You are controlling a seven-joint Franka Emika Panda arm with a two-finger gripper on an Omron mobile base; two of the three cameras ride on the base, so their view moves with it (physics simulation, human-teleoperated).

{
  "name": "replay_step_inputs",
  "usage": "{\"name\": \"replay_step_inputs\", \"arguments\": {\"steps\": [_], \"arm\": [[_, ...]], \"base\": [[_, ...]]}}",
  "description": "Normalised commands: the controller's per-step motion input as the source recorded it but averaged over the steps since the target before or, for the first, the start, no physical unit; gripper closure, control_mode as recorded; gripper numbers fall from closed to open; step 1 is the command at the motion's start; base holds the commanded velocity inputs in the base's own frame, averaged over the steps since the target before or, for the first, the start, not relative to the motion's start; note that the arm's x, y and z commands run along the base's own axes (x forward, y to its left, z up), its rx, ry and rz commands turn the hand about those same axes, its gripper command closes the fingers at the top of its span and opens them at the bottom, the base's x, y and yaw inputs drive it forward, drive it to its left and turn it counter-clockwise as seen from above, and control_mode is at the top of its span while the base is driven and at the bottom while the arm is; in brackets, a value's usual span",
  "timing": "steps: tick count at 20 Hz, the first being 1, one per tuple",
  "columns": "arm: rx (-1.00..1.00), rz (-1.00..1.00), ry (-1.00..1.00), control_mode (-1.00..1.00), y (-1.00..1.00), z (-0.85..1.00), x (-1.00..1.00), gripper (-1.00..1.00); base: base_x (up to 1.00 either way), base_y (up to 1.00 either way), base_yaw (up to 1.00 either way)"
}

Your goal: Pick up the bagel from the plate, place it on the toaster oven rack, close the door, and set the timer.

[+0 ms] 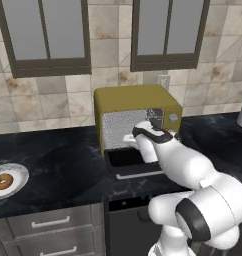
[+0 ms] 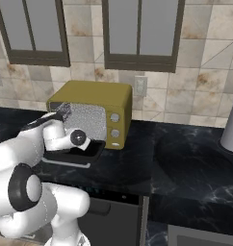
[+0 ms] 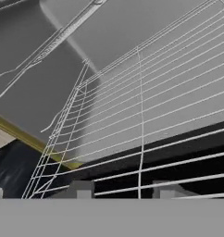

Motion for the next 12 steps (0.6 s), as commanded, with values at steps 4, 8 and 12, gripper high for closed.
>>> {"name": "replay_step_inputs", "arguments": {"steps": [4,8,12], "arm": [[0.00,0.00,0.08,-1.00,-0.16,-0.51,-0.92,1.00],[0.00,0.00,0.06,-1.00,-0.12,-0.44,-0.89,-1.00],[0.00,0.00,0.03,-1.00,0.00,-0.01,-0.39,-1.00]], "base": [[0.00,0.00,0.00],[0.00,0.00,0.00],[0.00,0.00,0.00]]}}
